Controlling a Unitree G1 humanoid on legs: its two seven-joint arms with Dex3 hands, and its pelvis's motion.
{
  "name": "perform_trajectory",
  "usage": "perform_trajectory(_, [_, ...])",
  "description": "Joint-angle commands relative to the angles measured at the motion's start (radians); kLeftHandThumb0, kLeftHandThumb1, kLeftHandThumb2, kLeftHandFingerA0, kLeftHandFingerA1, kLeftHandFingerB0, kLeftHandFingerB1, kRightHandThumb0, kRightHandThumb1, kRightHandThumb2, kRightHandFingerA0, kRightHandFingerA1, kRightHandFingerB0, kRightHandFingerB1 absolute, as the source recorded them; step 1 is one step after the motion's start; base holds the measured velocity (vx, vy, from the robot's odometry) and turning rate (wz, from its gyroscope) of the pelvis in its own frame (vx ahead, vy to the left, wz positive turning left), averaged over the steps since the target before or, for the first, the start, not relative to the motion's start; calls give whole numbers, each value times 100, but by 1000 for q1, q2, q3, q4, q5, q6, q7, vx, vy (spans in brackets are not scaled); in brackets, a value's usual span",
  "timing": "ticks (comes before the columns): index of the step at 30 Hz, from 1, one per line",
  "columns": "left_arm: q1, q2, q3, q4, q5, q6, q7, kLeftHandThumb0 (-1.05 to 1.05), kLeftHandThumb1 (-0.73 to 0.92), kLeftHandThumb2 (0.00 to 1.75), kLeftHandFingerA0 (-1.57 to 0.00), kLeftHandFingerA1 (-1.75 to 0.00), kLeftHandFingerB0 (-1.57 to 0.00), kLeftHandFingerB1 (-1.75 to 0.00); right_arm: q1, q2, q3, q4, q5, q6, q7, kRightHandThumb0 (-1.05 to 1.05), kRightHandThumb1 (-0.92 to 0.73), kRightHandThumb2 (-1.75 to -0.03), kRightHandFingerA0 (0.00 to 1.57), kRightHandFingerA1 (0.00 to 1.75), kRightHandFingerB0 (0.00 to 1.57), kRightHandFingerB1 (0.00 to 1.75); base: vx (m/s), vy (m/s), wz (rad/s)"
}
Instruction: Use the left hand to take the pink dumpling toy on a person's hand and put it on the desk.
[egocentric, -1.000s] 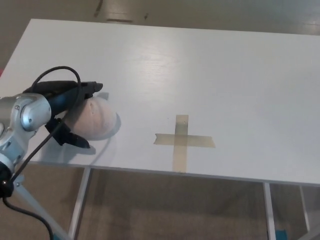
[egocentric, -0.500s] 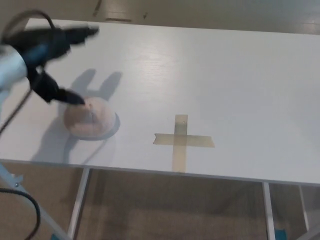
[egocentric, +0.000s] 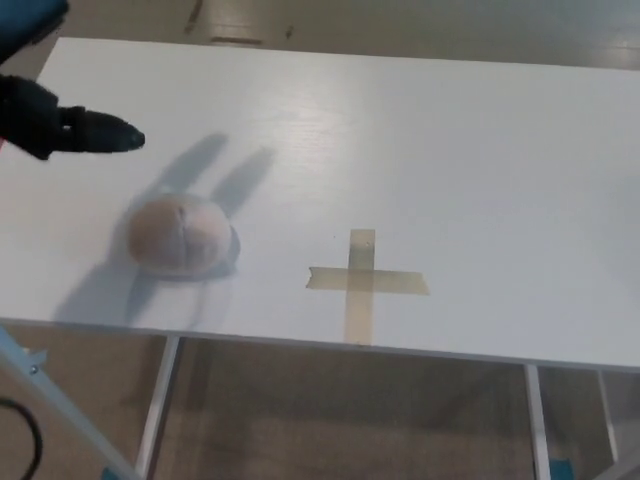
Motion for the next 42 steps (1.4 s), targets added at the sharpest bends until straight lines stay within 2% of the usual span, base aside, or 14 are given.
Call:
perform_trajectory(1, [377, -124, 242, -533, -463, 59, -28, -39, 40, 64, -53, -47, -48, -44, 31, -4, 11, 7, -14, -2, -21, -23, -69, -61, 54, 41, 57, 43, 0, 0, 0])
perform_trajectory(2, [438, -141, 260, -578, -506, 38, -32, -29, 47, 54, -62, -42, -55, -38, 31, -3, 8, 6, -12, -5, -31, -23, -69, -60, 56, 42, 56, 42, 0, 0, 0])
perform_trajectory(12, [917, -200, 368, -777, -745, -38, -148, -24, 52, 56, -60, -43, -55, -39, 95, -2, 17, 5, -22, -41, -78, -24, -70, -61, 58, 43, 55, 42, 0, 0, 0])
perform_trajectory(13, [1086, -211, 403, -798, -792, -90, -236, -24, 55, 56, -60, -43, -55, -39, 115, -2, 22, 5, -27, -51, -84, -23, -71, -61, 60, 43, 56, 43, 0, 0, 0])
perform_trajectory(20, [1426, -241, 370, -741, -778, -202, -414, -29, 58, 57, -64, -44, -53, -39, 166, -3, 34, 5, -36, -70, -85, -25, -70, -61, 61, 44, 56, 43, 0, 0, 0])
perform_trajectory(22, [1548, -249, 287, -668, -650, -195, -401, -32, 54, 56, -68, -45, -55, -39, 182, -2, 40, 5, -39, -77, -79, -25, -70, -61, 61, 44, 56, 43, 0, 0, 0])
perform_trajectory(26, [1493, -223, 168, -488, -441, -161, -307, -35, 52, 56, -71, -46, -55, -39, 183, 1, 42, 5, -38, -72, -78, -25, -70, -61, 61, 44, 56, 43, 0, 0, 0])
perform_trajectory(27, [1409, -216, 101, -339, -331, -157, -242, -44, 46, 72, -67, -56, -51, -49, 175, 4, 42, 3, -35, -68, -79, -25, -70, -61, 61, 44, 56, 43, 0, 0, 0])
perform_trajectory(28, [1377, -215, 79, -288, -295, -159, -218, -44, 46, 72, -67, -56, -51, -49, 171, 5, 42, 2, -33, -67, -80, -25, -70, -61, 61, 44, 56, 43, 0, 0, 0])
perform_trajectory(33, [1135, -223, -83, 128, 72, -110, 103, -46, 50, 78, -75, -59, -55, -52, 161, 2, 46, 2, -32, -60, -73, -25, -70, -61, 61, 44, 55, 42, 0, 0, 5])
perform_trajectory(34, [1089, -219, -117, 207, 142, -97, 174, -46, 50, 78, -75, -59, -55, -52, 159, 1, 47, 3, -31, -60, -71, -25, -70, -61, 61, 44, 55, 42, 0, 0, 0])
perform_trajectory(35, [1012, -224, -162, 348, 200, -70, 262, -40, 59, 59, -86, -49, -59, -40, 159, 2, 48, 3, -32, -60, -70, -26, -70, -61, 61, 44, 55, 42, 0, 0, 0])
perform_trajectory(38, [863, -257, -200, 635, 194, -14, 366, -38, 58, 58, -89, -54, -60, -41, 160, 6, 52, 5, -34, -59, -69, -26, -71, -61, 62, 44, 55, 42, 0, 0, 0])
perform_trajectory(42, [794, -308, -162, 800, 107, -15, 424, -34, 57, 58, -90, -56, -61, -42, 160, 9, 52, 5, -34, -57, -69, -26, -70, -61, 62, 44, 56, 43, 0, 0, 0])
